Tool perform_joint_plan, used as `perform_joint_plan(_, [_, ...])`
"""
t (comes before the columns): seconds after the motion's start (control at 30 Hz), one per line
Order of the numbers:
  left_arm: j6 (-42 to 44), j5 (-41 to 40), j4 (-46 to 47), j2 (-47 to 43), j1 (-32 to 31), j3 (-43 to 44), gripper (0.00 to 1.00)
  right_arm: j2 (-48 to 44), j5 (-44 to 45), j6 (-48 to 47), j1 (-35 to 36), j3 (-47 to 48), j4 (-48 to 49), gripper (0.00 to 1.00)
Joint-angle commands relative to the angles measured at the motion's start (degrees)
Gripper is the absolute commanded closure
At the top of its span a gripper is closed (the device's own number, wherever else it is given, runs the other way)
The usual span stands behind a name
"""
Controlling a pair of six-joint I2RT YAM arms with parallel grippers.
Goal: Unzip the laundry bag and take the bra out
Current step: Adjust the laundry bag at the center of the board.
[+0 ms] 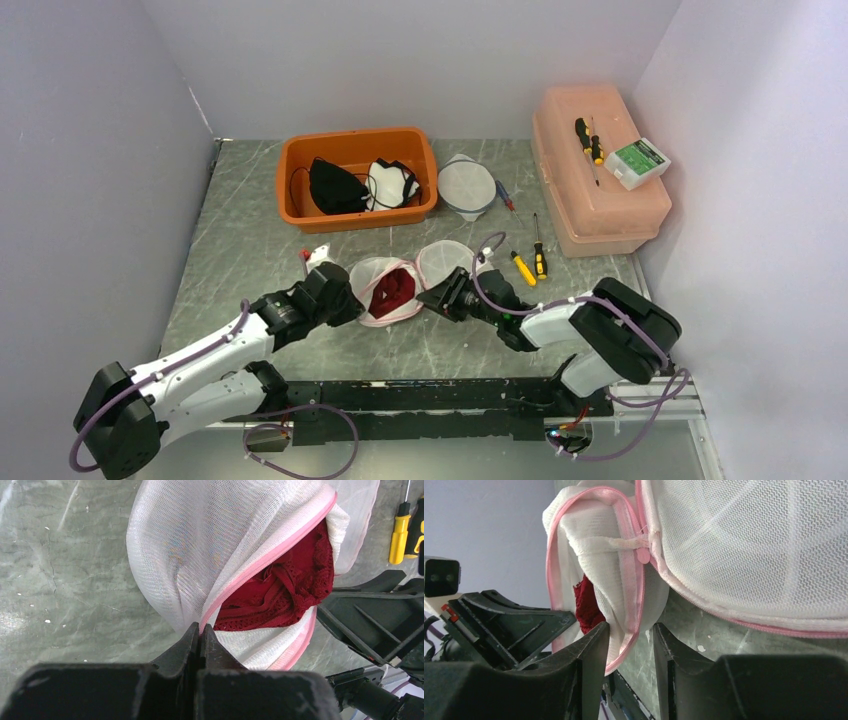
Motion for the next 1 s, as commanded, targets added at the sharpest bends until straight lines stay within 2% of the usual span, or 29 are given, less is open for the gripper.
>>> perform_joint_plan(0.0, [-0.8, -0.5, -0.3, -1.1, -0.2, 0.0, 0.97, 2.7, -1.9, 0.0, -0.1, 2.5, 5.6, 0.63])
perform_joint_plan(0.07, [-0.9, -0.4, -0.2, -1.2, -0.3, -0.1, 0.97, 3.3, -2.3, 0.0, -0.2, 2.4, 7.2, 0.75])
perform_joint_plan(0.13, [-1.0, -0.5, -0.6, -1.3, -0.3, -0.1, 0.97, 2.9, -2.0, 0.0, -0.2, 1.5, 8.5, 0.99])
perform_joint_plan(0.23, [-0.9, -0.9, -1.3, -1.8, -0.3, 0.1, 0.97, -2.3, 0.1, -5.0, -0.3, 2.3, -0.2, 1.0])
perform_joint_plan(0.4, [1.1, -1.0, -0.5, -3.9, -0.3, 1.4, 0.97, -19.3, 12.0, -25.7, 1.2, 10.4, -30.8, 1.0])
perform_joint_plan(0.5, [4.0, -0.5, 2.9, -4.6, -0.3, 2.5, 0.97, -23.3, 17.4, -35.9, 2.1, 17.1, -45.7, 1.0])
perform_joint_plan(0.6, [6.9, 0.0, 7.4, -3.9, -0.3, 4.3, 0.97, -25.7, 22.2, -41.7, 3.3, 22.1, -55.7, 1.0])
perform_joint_plan(0.77, [9.3, -1.8, 11.3, -1.1, -0.3, 7.3, 0.97, -27.8, 26.8, -44.9, 5.1, 23.6, -59.9, 1.0])
perform_joint_plan(0.97, [4.7, 0.3, 14.4, 2.1, -0.5, 0.9, 0.97, -30.2, 25.4, -37.0, 6.2, 10.3, -53.8, 1.0])
